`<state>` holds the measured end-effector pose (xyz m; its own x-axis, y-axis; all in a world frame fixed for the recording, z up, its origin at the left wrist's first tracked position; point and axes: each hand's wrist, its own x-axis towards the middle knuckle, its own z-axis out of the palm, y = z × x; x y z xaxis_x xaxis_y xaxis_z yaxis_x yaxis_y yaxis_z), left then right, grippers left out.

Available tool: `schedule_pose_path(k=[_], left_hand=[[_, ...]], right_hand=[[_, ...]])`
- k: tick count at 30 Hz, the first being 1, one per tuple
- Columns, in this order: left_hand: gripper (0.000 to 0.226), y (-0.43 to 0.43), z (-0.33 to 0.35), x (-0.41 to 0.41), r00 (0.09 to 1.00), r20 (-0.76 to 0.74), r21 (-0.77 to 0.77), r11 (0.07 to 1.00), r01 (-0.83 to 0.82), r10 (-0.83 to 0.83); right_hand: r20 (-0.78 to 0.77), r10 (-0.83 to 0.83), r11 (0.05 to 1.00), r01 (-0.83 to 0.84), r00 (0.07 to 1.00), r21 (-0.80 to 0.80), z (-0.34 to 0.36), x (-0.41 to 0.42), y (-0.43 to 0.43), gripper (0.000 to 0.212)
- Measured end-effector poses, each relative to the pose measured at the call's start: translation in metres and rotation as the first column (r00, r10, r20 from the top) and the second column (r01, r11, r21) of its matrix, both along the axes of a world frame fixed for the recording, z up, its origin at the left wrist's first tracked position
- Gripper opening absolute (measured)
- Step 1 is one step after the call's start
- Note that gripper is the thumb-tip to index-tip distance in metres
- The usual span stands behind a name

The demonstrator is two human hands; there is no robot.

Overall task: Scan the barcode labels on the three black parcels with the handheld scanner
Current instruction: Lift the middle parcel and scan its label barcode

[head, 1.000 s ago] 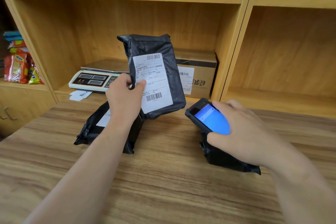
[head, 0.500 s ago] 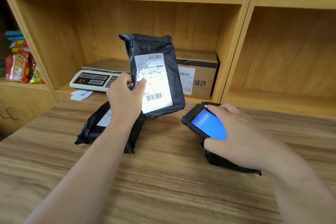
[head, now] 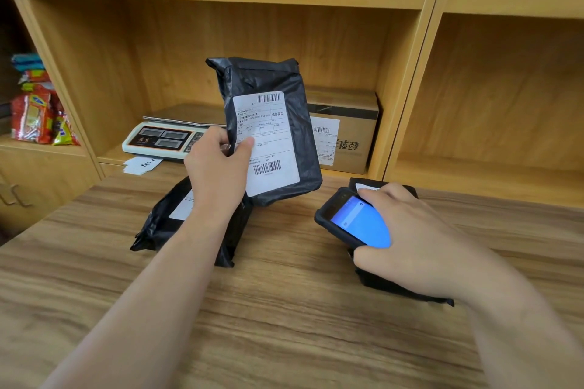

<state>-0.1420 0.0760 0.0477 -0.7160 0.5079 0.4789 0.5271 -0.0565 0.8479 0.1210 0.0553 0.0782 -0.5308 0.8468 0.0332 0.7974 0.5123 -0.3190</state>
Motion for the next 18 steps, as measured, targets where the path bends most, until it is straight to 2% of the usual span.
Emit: schedule_pose_path(k=[12,18], left_hand=[[0.016,-0.0013,-0.0013,0.0004,0.997,0.055,-0.041,0.997,0.059,-0.056],[0.017,0.0007,-0.0052,0.0021,0.996,0.013,-0.122,0.989,0.089,-0.089]], right_hand=[[-0.073,0.001,1.000,-0.001,0.997,0.001,0.0004,0.0012,0.0028,0.086],[-0.149,0.013,1.000,-0.009,0.989,0.022,0.0019,0.0041,0.0039,0.065]])
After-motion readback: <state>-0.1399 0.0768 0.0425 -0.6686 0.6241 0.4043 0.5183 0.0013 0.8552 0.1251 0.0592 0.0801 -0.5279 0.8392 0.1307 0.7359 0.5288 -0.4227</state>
